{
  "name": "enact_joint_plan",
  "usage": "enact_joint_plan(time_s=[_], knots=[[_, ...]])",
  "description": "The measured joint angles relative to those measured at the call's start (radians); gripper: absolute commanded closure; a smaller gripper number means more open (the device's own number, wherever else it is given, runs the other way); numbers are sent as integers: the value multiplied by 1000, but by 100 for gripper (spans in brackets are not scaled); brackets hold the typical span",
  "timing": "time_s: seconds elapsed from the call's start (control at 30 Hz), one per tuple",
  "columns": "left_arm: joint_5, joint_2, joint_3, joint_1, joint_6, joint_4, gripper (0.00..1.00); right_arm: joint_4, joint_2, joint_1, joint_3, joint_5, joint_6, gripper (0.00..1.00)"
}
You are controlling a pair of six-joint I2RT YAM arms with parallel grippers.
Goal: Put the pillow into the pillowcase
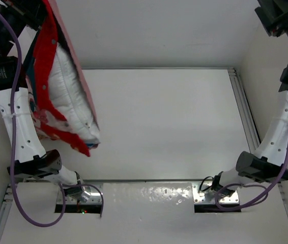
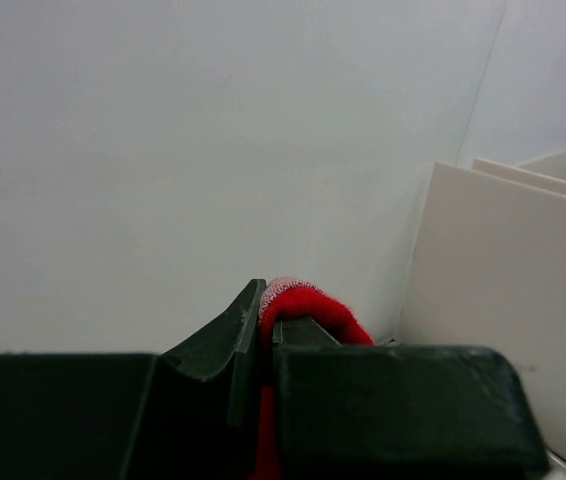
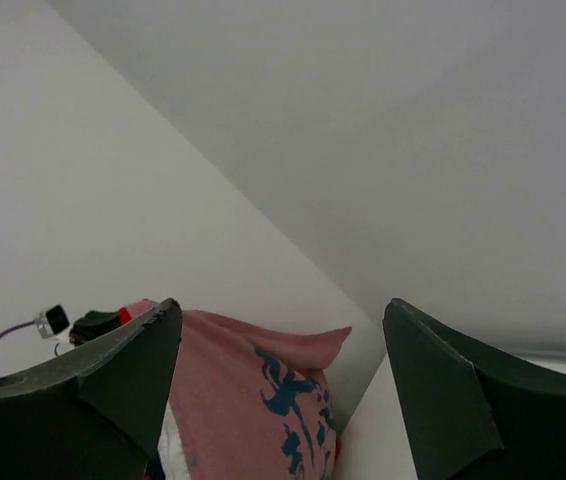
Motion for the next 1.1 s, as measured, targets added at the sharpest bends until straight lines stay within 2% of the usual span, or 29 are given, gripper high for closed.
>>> enact_joint_plan(time_s=[0.03, 0.1, 0.13, 0.17, 0.23, 0.3, 0.37, 0.47, 0.5, 0.57, 0.6, 0.67, 0.73, 0.77, 0.87, 1.0, 1.1], knots=[[-11, 9, 17, -20, 3, -8, 100, -25, 18, 15, 61, 2, -24, 14], [-32, 18, 31, -53, 13, -28, 100, -132, 87, 93, 214, 42, -115, 11], [-42, 19, 35, -67, 22, -42, 100, -177, 133, 158, 301, 60, -160, 9], [-51, 19, 36, -76, 27, -51, 100, -233, 192, 233, 387, 74, -198, 2], [-70, 19, 42, -87, 48, -90, 100, -315, 291, 361, 471, 104, -293, 1], [-93, 16, 45, -90, 86, -132, 100, -415, 338, 453, 428, 169, -404, 1], [-125, 6, 41, -90, 134, -185, 100, -504, 363, 525, 284, 272, -526, 1], [-162, -29, 1, -90, 201, -248, 100, -607, 363, 614, 59, 410, -695, 40], [-169, -42, -14, -90, 219, -265, 100, -634, 361, 647, 18, 449, -744, 64], [-172, -58, -31, -90, 240, -284, 100, -660, 348, 723, -18, 520, -825, 65], [-171, -60, -32, -90, 245, -287, 100, -663, 332, 768, -20, 545, -861, 52], [-169, -61, -32, -91, 253, -287, 100, -637, 259, 888, -27, 584, -941, 48], [-166, -61, -32, -96, 253, -287, 100, -567, 159, 1016, -60, 607, -1006, 59], [-166, -61, -32, -99, 253, -287, 100, -536, 111, 1080, -76, 607, -1033, 70], [-163, -61, -32, -114, 253, -287, 100, -438, 10, 1207, -90, 609, -1076, 75], [-159, -61, -32, -133, 257, -288, 100, -345, -6, 1264, -90, 643, -1096, 71], [-157, -61, -32, -135, 261, -288, 100, -322, 36, 1296, -114, 675, -1103, 57]])
